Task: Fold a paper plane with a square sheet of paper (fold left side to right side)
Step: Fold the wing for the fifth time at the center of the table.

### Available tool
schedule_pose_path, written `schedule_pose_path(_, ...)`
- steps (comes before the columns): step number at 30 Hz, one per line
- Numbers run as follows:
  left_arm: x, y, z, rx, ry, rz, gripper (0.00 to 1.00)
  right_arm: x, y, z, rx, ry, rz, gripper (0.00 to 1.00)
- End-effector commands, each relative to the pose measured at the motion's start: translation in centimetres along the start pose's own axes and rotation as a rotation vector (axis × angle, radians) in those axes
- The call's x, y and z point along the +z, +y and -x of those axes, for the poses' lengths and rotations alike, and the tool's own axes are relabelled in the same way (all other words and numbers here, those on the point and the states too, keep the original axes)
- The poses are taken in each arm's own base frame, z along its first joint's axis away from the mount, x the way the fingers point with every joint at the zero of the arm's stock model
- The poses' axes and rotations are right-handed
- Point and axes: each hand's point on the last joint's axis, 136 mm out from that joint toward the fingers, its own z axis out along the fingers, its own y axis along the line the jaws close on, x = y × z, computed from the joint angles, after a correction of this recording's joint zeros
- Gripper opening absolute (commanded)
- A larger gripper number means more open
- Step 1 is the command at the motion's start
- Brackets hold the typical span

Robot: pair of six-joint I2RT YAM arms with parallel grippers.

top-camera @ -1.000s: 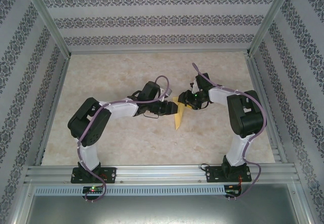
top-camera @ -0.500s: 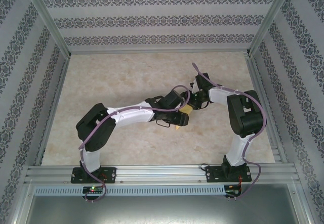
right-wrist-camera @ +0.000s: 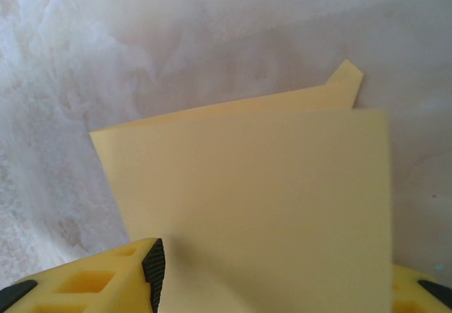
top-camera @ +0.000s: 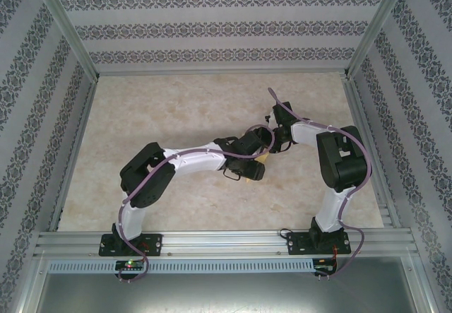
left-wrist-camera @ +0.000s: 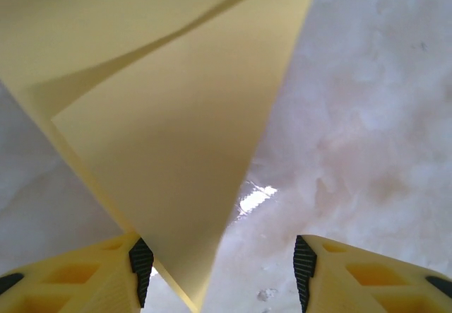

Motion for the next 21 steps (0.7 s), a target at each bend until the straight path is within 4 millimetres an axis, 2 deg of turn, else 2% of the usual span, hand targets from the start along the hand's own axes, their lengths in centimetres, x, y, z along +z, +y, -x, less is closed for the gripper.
schedule_pose_path(1,-0.7,-0.6,-0.1,0.082,-0.007,0.054,0.58,1.3,-1.1,-0.9,0.012,0.044,-0.038,0.52)
schedule_pose_path(6,-1.4,1.2,-0.1,0.122,-0.006,0.213,0.59,1.3,-1.1,-1.0,0.012,0.045,-0.038,0.53)
schedule_pose_path(11,-2.9,2.3,-0.2,0.129,-0.027,0.271,0.61,1.2,-1.1,-0.9,0.012,0.044,-0.039,0.53)
schedule_pose_path(13,-3.3,1.9,-0.2,0.156,-0.041,0.268,0.61,1.2,-1.0,-0.9,0.011,0.043,-0.038,0.53)
schedule_pose_path(16,-3.5,0.2,0.0,0.219,-0.061,0.249,0.60,1.2,-0.9,-0.8,0.009,0.044,-0.037,0.53)
schedule_pose_path(19,-2.9,-1.4,0.1,0.276,-0.061,0.242,0.60,1.1,-0.9,-0.8,0.010,0.043,-0.039,0.53)
schedule_pose_path(21,-2.1,-1.7,0.2,0.286,-0.045,0.248,0.60,1.2,-0.9,-0.8,0.009,0.045,-0.039,0.53)
